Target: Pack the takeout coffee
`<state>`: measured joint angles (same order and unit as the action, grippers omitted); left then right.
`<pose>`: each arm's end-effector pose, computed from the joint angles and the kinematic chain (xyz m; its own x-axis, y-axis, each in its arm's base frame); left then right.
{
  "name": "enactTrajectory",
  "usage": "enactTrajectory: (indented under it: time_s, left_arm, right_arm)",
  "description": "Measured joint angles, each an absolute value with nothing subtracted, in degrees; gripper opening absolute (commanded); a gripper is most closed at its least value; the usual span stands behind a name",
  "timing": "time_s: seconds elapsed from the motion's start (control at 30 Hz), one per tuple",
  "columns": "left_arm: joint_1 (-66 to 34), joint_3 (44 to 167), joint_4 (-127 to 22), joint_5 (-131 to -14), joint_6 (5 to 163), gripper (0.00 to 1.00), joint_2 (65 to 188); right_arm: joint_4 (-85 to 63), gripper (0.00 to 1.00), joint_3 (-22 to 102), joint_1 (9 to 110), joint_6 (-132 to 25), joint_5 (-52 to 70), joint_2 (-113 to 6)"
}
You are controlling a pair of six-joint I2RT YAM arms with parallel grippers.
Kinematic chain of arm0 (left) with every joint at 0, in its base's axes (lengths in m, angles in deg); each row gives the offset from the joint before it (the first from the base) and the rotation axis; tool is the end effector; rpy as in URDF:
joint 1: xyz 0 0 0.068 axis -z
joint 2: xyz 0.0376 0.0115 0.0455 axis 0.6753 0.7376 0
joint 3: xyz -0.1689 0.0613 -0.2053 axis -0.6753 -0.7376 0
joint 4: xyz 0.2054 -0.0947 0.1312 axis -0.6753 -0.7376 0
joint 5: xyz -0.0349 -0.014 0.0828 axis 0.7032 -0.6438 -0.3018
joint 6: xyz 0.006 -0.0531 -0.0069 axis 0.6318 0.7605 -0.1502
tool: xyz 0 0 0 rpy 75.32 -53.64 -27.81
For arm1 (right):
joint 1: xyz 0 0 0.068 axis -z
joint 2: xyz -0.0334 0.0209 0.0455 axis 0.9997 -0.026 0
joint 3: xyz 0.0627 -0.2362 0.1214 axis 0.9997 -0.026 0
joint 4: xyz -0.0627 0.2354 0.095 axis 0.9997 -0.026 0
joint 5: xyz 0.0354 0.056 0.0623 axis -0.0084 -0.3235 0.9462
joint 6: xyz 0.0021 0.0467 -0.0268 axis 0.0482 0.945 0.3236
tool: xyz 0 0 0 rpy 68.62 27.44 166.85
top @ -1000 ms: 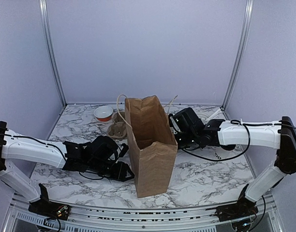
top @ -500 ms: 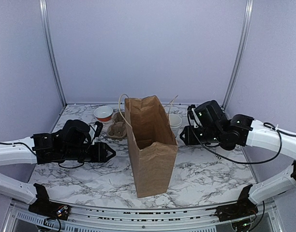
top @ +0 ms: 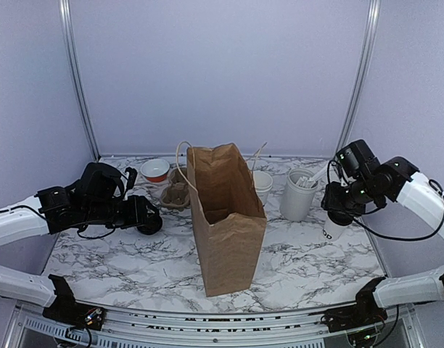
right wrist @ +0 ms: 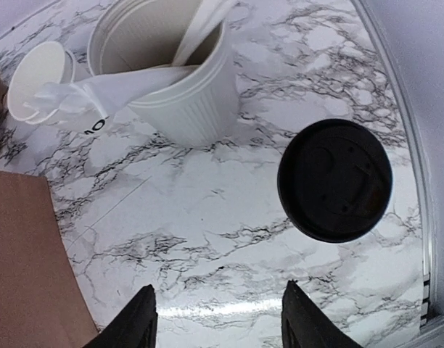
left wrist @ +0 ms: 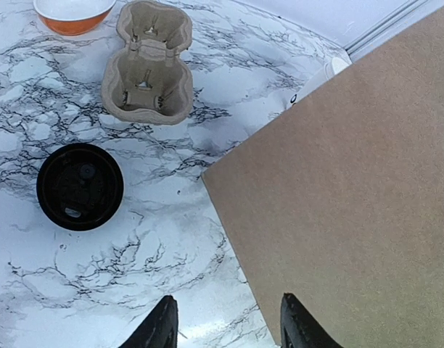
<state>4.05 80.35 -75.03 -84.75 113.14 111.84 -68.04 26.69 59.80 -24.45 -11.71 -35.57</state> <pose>0.1628 -0.1683 0.2819 -0.7404 -0.1672 -0.6511 0.2671 0.8157 -0.5132 0.1819 0.0904 0.3143 -0.8155 0.2053 -0.5412 0.1429 0.9775 0.1554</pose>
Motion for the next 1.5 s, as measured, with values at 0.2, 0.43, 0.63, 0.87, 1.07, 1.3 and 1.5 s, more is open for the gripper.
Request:
enactTrajectory:
  time_s: [0.2,0.43,0.63,0.87,1.07,1.3,1.5]
  left_arm:
    - [0.9,80.22,-75.78,-82.89,112.55,0.55,110.5]
    - [0.31,80.35,-75.89,-81.8,110.36,0.62,106.44]
    - [0.09,81.49,-75.8,-82.06,108.59,0.62,104.58]
    - [0.05,81.51,-75.82,-82.15,107.79,0.62,104.29]
    - [0.05,81.51,-75.82,-82.52,107.83,0.62,103.77]
    - [0.05,81.51,-75.78,-82.93,107.87,0.62,103.05]
    - [0.05,81.49,-75.75,-82.96,107.96,0.62,102.96]
  right_arm:
    - [-74.03,0.88,28.24,64.94,-25.72,-14.37,-34.85]
    - [-70.64,0.97,25.11,71.87,-29.7,-15.36,-34.72]
    - [-64.81,0.94,22.05,75.45,-33.44,-14.72,-36.16]
    - [-59.25,0.86,20.09,77.18,-36.08,-13.21,-38.63]
    - [-56.37,0.85,18.34,78.51,-37.37,-12.75,-40.23]
    - [-54.4,0.84,16.83,79.67,-38.38,-12.4,-41.08]
    - [-52.87,0.84,16.5,79.82,-39.03,-11.75,-42.19]
